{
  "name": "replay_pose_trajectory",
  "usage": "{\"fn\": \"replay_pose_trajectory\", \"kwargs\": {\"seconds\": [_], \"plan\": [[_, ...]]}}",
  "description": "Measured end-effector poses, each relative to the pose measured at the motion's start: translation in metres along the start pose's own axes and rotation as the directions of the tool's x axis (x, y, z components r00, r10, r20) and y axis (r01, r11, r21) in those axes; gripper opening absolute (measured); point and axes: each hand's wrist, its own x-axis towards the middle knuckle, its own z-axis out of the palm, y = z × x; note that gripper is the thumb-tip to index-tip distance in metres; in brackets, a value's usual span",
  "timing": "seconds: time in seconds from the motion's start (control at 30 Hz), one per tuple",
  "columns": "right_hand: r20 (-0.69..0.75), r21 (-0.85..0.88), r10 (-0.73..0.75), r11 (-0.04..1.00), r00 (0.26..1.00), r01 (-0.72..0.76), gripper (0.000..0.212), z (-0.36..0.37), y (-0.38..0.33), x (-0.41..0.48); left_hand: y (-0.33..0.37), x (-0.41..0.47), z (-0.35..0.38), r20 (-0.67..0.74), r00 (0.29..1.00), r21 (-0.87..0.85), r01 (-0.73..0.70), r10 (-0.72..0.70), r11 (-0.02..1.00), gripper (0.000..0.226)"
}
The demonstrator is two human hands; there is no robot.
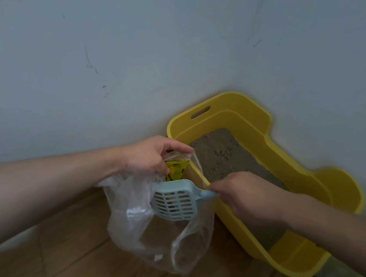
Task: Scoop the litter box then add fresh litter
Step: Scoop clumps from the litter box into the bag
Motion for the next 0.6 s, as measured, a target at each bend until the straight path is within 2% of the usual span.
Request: {"fn": "replay_pose_trajectory", "kwargs": {"seconds": [0.2, 0.33, 0.43, 0.53, 0.6], "plan": [[0.001, 0.159, 0.047, 0.986, 0.999, -0.047, 0.019, 0.005, 0.015, -0.004, 0.005, -0.001, 0.005, -0.056, 0.997, -0.03, 0.045, -0.047, 0.999, 0.071], [-0.017, 0.251, 0.046, 0.967, 0.999, -0.04, 0.019, 0.01, 0.019, -0.008, 0.001, -0.004, 0.006, -0.04, 0.997, -0.041, 0.063, -0.064, 0.997, 0.072], [-0.051, 0.325, 0.061, 0.945, 0.997, -0.041, 0.024, 0.005, 0.02, -0.015, 0.005, -0.008, 0.007, -0.069, 0.995, -0.11, 0.067, -0.075, 0.992, 0.072], [-0.069, 0.328, 0.1, 0.942, 0.993, -0.072, 0.038, 0.004, 0.02, -0.026, 0.004, -0.004, 0.005, -0.083, 0.994, -0.165, 0.051, -0.065, 0.985, 0.069], [-0.107, 0.306, 0.114, 0.949, 0.988, -0.077, 0.037, 0.004, 0.023, -0.032, -0.001, 0.001, 0.0, -0.073, 0.996, -0.174, 0.046, -0.06, 0.984, 0.07]]}}
